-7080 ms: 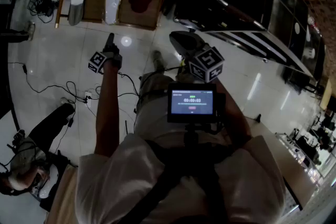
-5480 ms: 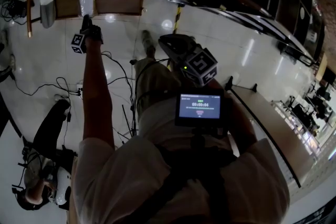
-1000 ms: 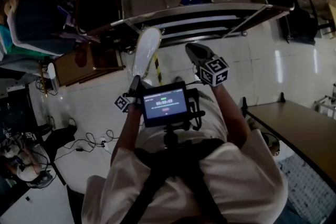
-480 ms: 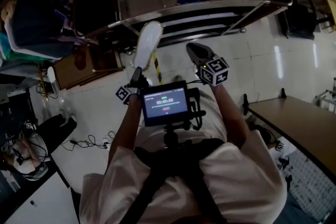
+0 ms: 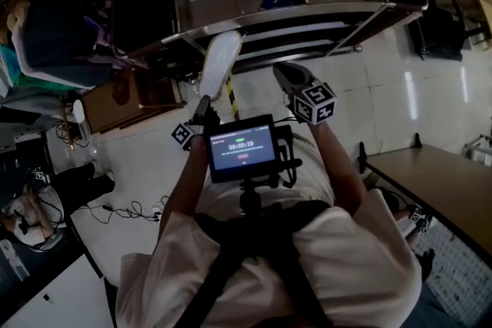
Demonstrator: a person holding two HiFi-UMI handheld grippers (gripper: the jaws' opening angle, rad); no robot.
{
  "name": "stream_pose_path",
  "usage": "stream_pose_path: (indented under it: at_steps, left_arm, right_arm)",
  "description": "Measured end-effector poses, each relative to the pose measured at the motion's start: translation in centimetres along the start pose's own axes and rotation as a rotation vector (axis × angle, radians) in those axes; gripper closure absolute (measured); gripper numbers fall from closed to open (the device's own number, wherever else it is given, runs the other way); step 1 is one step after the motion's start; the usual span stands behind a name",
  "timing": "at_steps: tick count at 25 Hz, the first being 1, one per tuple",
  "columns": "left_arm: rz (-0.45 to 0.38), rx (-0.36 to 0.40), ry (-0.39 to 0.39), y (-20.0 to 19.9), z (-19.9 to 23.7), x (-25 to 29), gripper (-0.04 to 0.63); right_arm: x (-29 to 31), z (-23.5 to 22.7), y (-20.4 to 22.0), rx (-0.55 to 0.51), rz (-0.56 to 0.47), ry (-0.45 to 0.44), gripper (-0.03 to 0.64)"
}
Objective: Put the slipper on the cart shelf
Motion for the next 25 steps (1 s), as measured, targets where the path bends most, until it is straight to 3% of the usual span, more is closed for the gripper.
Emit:
stream_pose_path:
  at_steps: [13, 25]
  left_arm:
    - [-0.029, -0.011, -0.009, -0.7, 0.2, -0.5, 0.543]
    - [-0.030, -0.027, -0.069, -0.3, 1.6, 0.7, 0.543]
  right_arm:
    - [-0.7, -0.8, -1.2, -0.010, -0.021, 0.012, 0.574]
    - [-1.0, -1.3, -0.5, -0.005, 0.007, 0.020, 0.574]
Point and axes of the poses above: the fingertips, and each gripper's own axes: x forward along the fingers, z to its left, y out of its underside, the point moved 7 cm from there along -x, backward along the fingers, and after that the axes turned 4 degrees about z, right-handed, at the moved point
